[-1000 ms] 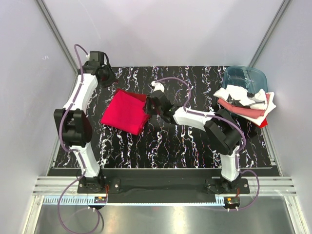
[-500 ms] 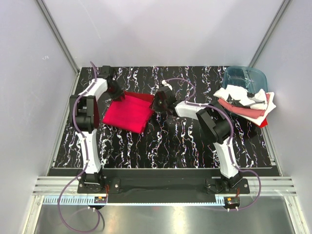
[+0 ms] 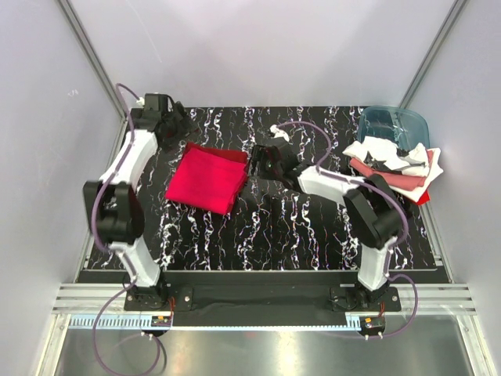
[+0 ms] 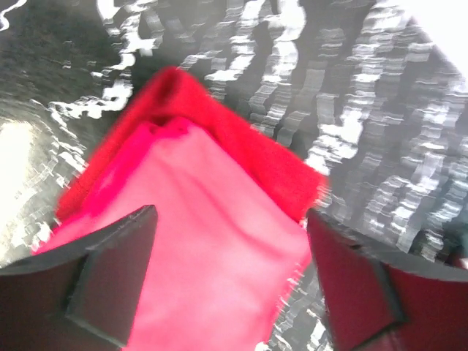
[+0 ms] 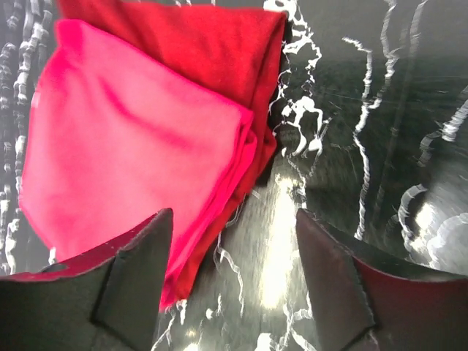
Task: Fold and stack the t-shirts
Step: Neatly place the folded tshirt to the corner, then reset both grippers
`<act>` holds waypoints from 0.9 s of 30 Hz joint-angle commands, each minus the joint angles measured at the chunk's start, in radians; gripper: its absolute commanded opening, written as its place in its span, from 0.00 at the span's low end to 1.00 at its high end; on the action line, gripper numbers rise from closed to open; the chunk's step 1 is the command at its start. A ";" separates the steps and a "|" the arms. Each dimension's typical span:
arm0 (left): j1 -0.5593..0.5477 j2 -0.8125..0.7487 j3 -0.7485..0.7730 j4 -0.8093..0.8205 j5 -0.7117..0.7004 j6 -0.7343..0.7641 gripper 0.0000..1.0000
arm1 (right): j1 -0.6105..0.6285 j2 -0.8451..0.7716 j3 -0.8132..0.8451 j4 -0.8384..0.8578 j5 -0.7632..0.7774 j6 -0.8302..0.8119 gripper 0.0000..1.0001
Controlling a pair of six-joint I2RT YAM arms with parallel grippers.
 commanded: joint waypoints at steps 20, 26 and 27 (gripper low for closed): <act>-0.499 -0.566 -0.761 0.547 -0.081 0.001 0.99 | -0.003 -0.680 -0.598 0.073 0.214 -0.035 1.00; -0.499 -0.658 -0.758 0.547 -0.064 0.086 0.99 | -0.003 -0.698 -0.614 0.085 0.273 -0.077 1.00; -0.499 -0.683 -0.764 0.560 -0.064 0.090 0.99 | -0.004 -0.703 -0.618 0.091 0.277 -0.080 1.00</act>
